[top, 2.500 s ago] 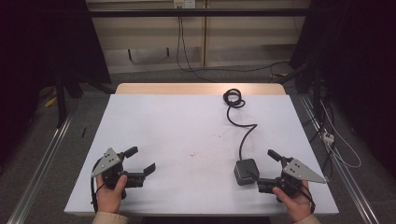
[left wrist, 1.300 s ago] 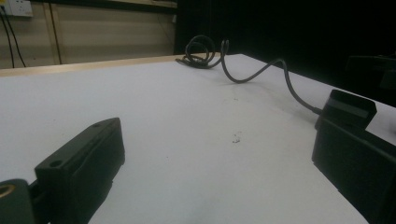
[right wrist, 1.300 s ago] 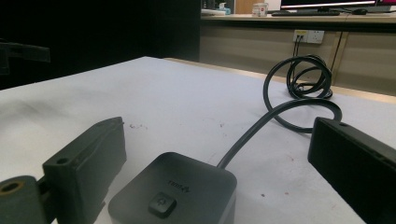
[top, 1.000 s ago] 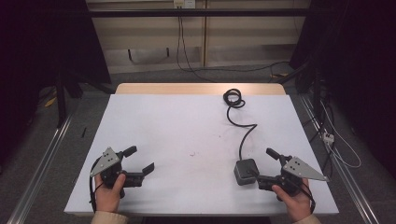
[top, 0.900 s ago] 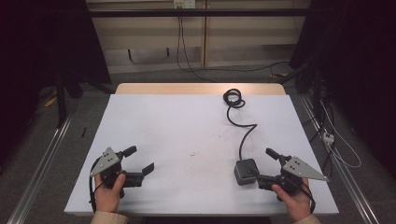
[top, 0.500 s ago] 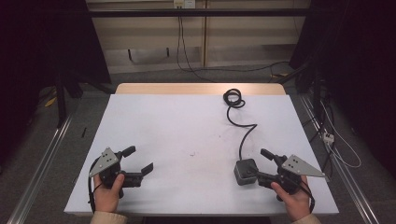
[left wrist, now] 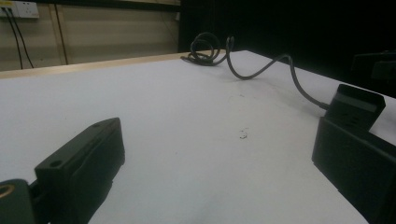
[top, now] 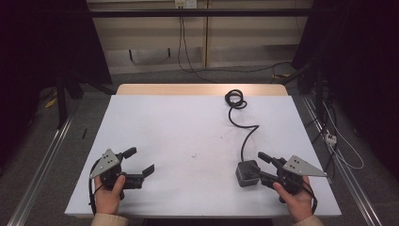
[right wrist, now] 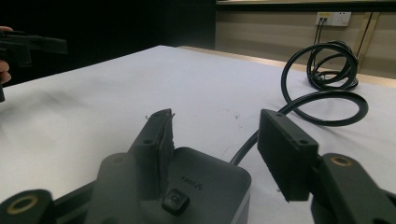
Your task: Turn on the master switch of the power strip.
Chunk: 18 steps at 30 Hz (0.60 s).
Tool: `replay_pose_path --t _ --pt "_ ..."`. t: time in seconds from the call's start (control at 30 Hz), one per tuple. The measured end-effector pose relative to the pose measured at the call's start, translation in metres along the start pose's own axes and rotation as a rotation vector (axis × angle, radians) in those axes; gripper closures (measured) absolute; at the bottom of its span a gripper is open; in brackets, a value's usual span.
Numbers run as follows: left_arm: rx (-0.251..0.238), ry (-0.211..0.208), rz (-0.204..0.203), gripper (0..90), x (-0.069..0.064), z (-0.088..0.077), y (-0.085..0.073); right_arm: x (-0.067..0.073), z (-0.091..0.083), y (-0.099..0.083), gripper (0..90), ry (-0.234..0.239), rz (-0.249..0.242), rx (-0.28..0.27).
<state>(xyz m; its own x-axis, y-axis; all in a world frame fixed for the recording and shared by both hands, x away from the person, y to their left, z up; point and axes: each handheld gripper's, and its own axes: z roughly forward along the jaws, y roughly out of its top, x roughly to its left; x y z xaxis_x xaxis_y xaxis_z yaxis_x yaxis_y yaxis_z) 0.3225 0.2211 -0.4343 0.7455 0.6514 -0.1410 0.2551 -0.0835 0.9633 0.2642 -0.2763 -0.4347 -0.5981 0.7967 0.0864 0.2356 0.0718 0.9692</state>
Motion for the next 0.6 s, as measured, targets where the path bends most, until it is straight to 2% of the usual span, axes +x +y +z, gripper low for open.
replay_pose_path --t 0.37,0.6 --pt "0.001 -0.003 0.001 2.1 -0.0004 0.0005 0.0000 -0.0005 -0.0011 0.0014 62.1 0.038 -0.001 0.005" --pt "0.000 -0.001 -0.001 2.1 -0.0004 0.0006 -0.0001 -0.0012 -0.0013 0.0017 65.0 0.043 0.000 0.004"
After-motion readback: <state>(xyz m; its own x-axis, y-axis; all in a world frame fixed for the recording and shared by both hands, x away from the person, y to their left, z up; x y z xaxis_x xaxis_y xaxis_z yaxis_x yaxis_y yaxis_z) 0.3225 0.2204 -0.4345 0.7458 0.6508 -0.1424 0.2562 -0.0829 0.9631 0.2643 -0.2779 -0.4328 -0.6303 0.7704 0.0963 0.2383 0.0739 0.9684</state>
